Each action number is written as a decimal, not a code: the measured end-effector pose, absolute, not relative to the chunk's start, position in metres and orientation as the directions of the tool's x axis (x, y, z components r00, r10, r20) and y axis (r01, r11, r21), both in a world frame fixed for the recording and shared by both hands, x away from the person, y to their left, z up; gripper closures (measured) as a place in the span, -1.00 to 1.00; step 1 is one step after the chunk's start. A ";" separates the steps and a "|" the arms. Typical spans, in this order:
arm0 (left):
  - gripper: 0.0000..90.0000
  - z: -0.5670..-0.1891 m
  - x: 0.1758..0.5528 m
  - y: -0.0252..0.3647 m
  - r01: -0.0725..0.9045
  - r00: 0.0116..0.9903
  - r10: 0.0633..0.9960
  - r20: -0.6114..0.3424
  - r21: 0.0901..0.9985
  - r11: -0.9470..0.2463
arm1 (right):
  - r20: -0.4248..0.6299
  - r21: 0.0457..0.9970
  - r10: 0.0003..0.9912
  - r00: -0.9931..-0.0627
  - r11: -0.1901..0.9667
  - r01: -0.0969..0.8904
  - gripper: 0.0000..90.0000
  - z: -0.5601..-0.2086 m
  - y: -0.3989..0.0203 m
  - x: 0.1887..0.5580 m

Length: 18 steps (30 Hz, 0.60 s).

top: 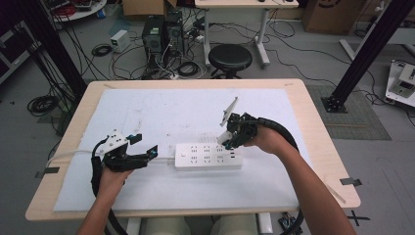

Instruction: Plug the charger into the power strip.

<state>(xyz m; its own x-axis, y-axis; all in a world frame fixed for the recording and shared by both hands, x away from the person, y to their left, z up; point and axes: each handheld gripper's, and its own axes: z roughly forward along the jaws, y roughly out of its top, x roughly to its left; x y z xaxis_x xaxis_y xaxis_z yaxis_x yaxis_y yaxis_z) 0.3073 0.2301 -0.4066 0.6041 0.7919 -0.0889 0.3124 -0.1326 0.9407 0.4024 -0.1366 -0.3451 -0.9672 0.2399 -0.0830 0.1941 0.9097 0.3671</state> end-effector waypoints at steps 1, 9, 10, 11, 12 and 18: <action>-0.52 -0.407 0.307 0.230 0.311 0.604 0.792 -0.088 0.941 -0.132 | -0.080 0.356 0.225 -0.971 0.916 0.183 0.40 -0.347 -0.134 0.404; -0.51 -0.408 0.308 0.232 0.311 0.606 0.791 -0.087 0.941 -0.135 | -0.072 0.313 0.161 -0.984 0.941 0.131 0.40 -0.349 -0.122 0.408; -0.52 -0.408 0.308 0.232 0.312 0.607 0.790 -0.087 0.940 -0.135 | -0.072 0.307 0.148 -0.986 0.944 0.119 0.40 -0.350 -0.121 0.408; -0.52 -0.408 0.307 0.233 0.312 0.606 0.791 -0.087 0.940 -0.136 | -0.076 0.300 0.144 -0.987 0.947 0.115 0.40 -0.351 -0.120 0.408; -0.52 -0.408 0.307 0.233 0.311 0.605 0.791 -0.089 0.941 -0.132 | -0.074 0.293 0.134 -0.988 0.950 0.106 0.40 -0.352 -0.119 0.408; -0.52 -0.409 0.307 0.234 0.314 0.603 0.792 -0.093 0.941 -0.128 | -0.078 0.255 0.112 -0.991 0.963 0.088 0.40 -0.358 -0.117 0.409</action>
<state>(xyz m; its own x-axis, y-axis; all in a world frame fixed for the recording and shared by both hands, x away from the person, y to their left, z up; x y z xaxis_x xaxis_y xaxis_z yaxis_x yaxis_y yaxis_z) 0.3072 0.2339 -0.4089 0.6028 0.7924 -0.0932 0.3138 -0.1280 0.9408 0.4095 -0.1172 -0.3576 -0.9907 0.1115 -0.0780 0.0883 0.9629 0.2550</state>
